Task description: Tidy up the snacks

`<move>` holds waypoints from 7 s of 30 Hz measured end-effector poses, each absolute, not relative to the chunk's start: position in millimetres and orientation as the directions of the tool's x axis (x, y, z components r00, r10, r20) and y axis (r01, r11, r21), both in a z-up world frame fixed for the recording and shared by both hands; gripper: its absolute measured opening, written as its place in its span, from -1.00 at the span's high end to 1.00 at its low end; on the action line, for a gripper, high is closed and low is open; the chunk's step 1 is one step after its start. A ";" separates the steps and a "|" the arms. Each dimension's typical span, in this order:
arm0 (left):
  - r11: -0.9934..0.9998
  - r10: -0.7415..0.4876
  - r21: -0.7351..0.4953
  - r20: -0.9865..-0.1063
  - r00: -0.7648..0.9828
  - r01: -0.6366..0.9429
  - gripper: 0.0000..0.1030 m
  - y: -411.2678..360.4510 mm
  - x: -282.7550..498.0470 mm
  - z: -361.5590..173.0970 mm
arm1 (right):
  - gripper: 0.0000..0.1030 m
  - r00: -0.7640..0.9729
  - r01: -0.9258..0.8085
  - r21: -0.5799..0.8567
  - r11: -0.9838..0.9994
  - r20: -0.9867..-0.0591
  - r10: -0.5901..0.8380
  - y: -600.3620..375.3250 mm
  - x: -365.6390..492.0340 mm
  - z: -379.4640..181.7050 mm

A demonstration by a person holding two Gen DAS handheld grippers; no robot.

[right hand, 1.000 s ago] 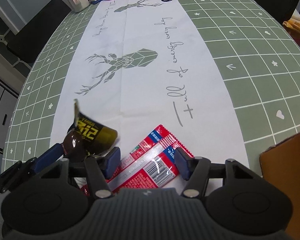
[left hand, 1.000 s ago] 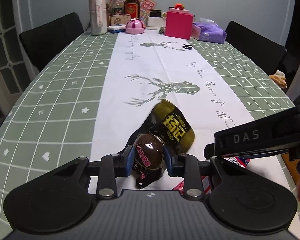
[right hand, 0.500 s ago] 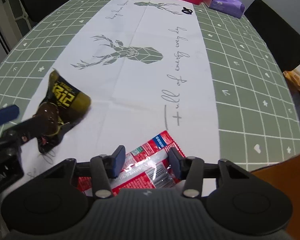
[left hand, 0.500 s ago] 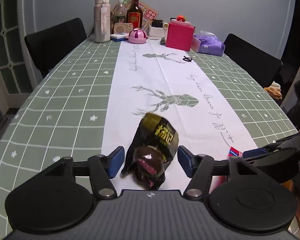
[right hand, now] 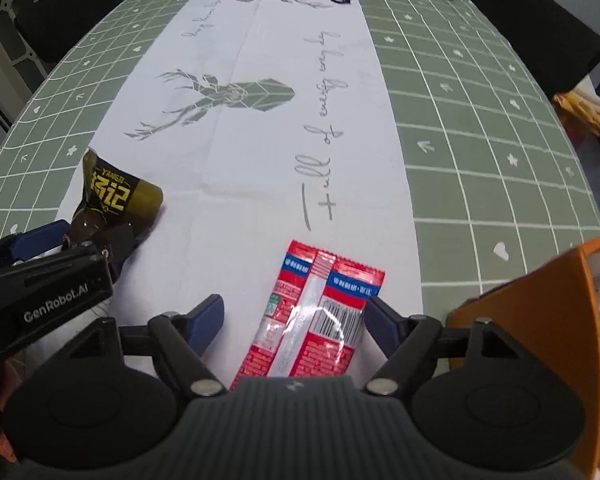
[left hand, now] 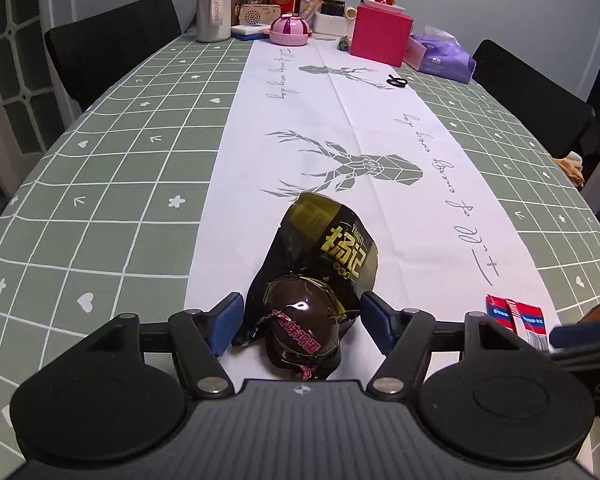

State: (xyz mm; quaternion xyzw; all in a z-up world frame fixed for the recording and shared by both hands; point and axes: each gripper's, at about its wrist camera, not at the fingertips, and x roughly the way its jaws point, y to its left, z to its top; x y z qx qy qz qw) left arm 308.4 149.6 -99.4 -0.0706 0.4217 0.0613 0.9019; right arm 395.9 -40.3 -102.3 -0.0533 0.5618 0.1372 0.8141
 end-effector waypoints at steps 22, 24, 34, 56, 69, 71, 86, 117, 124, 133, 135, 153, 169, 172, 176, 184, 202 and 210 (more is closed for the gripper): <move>0.981 0.059 -0.047 -0.852 0.521 -0.189 -0.17 117.2 238.5 -92.6 | 0.09 0.332 -0.467 0.036 0.884 -0.919 0.213 -47.1 324.3 -99.2; 0.982 0.054 -0.049 -0.856 0.514 -0.184 -0.17 112.7 225.9 -91.4 | 0.09 0.325 -0.490 0.037 0.871 -0.919 0.221 -50.6 314.0 -98.8; 0.992 -0.009 -0.070 -0.869 0.494 -0.105 -0.17 90.0 155.8 -87.1 | 0.09 0.312 -0.589 0.052 0.807 -0.906 0.287 -74.3 231.8 -95.2; 0.986 -0.165 -0.140 -0.739 0.653 0.090 -0.55 88.8 82.0 -86.0 | -0.44 0.576 -0.443 0.030 0.896 -0.756 0.311 -126.2 134.7 -94.5; 0.984 -0.131 -0.013 -0.722 0.679 0.175 -0.57 72.9 81.1 -97.1 | -0.59 0.599 -0.446 0.037 0.894 -0.730 0.329 -128.4 114.4 -115.7; 0.985 -0.125 -0.013 -0.730 0.672 0.170 -0.52 73.9 82.8 -101.2 | -0.57 0.607 -0.449 0.034 0.893 -0.721 0.333 -129.2 112.7 -116.4; 0.989 -0.101 0.003 -0.719 0.687 0.149 -0.28 72.2 81.5 -103.8 | 0.18 0.615 -0.496 0.025 0.868 -0.696 0.371 -126.5 105.0 -113.2; 0.991 -0.130 -0.113 -0.825 0.549 0.065 -0.24 49.1 104.6 -27.6 | 0.51 0.498 -0.644 0.069 0.762 -0.718 0.486 -160.4 134.1 -38.8; 0.984 -0.148 -0.068 -0.814 0.562 0.162 -0.24 16.2 123.8 14.7 | 0.51 0.506 -0.639 0.074 0.765 -0.709 0.491 -189.8 153.8 -3.1; 0.935 -0.183 0.013 -0.838 0.513 0.354 -0.24 -37.9 157.9 56.9 | 0.51 0.503 -0.621 0.038 0.783 -0.747 0.435 -231.4 187.3 40.4; 0.920 -0.186 0.030 -0.846 0.500 0.392 -0.24 -52.1 165.9 61.1 | 0.51 0.508 -0.607 0.012 0.795 -0.763 0.400 -242.7 197.1 43.4; 0.828 -0.205 0.021 -0.919 0.337 0.561 -0.24 -170.7 248.5 6.6 | 0.51 0.483 -0.489 -0.098 0.867 -0.858 0.175 -324.4 265.5 3.2; 0.810 -0.099 0.090 -0.953 0.286 0.580 -0.24 -186.5 294.9 -41.7 | 0.49 0.464 -0.549 -0.095 0.831 -0.861 0.208 -323.4 334.7 -33.8; 0.799 -0.069 0.112 -0.959 0.274 0.591 -0.25 -190.8 295.3 -50.4 | 0.47 0.445 -0.556 -0.092 0.826 -0.873 0.202 -322.3 338.3 -41.3; 0.791 -0.050 0.129 -0.961 0.273 0.599 -0.27 -193.8 295.5 -56.4 | 0.40 0.449 -0.570 -0.111 0.814 -0.872 0.196 -318.2 336.2 -43.4; 0.780 -0.029 0.161 -0.956 0.292 0.605 -0.51 -191.4 287.9 -54.3 | 0.15 0.433 -0.582 -0.118 0.805 -0.882 0.184 -314.4 332.2 -40.4; 0.815 -0.129 0.159 -0.888 0.441 0.558 -0.59 -162.4 220.8 29.6 | -0.66 0.580 -0.490 -0.173 0.854 -0.796 0.172 -312.1 270.7 29.2; 0.897 -0.193 0.148 -0.718 0.669 0.417 -0.59 -114.7 150.5 76.6 | -0.69 0.663 -0.467 -0.126 0.875 -0.704 0.252 -309.6 198.2 49.2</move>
